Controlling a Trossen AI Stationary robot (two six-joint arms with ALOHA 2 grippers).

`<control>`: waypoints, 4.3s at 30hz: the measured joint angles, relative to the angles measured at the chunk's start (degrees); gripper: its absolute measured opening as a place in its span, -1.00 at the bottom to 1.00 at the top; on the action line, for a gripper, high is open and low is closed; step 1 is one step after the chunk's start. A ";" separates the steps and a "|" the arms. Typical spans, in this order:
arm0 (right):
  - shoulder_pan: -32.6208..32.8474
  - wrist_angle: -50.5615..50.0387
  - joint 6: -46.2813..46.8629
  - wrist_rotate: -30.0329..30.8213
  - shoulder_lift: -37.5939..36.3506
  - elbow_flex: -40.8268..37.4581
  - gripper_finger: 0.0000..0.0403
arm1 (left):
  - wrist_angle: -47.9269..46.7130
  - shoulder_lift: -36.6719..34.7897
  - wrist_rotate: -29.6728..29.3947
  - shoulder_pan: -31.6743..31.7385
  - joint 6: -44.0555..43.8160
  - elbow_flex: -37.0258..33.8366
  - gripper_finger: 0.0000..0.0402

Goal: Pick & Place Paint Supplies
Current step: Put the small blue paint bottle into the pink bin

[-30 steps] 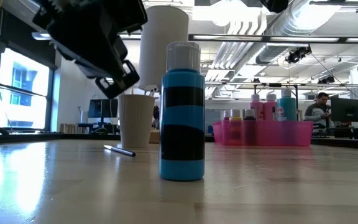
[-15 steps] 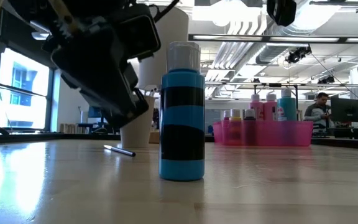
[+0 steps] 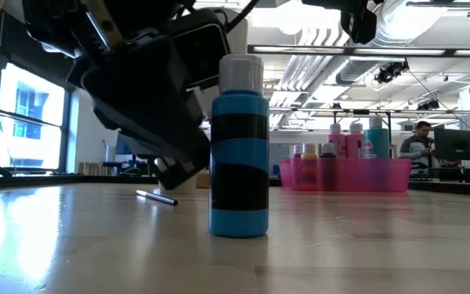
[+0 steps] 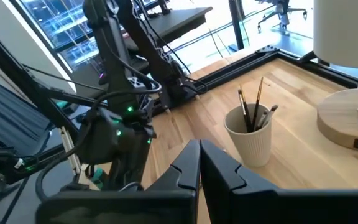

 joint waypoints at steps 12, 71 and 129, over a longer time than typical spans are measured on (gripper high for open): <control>-2.39 -0.80 -0.07 -3.97 0.02 0.02 -0.98 | 0.15 4.63 -2.72 -0.80 -1.11 4.94 -1.00; -3.20 -0.75 -1.41 -1.74 -6.27 0.07 -0.98 | 9.18 16.87 -40.45 -2.50 -9.90 15.98 -1.00; -3.20 -0.88 -1.50 -0.72 -6.24 0.07 -0.98 | 11.92 16.87 -22.23 5.56 -6.98 15.93 -1.00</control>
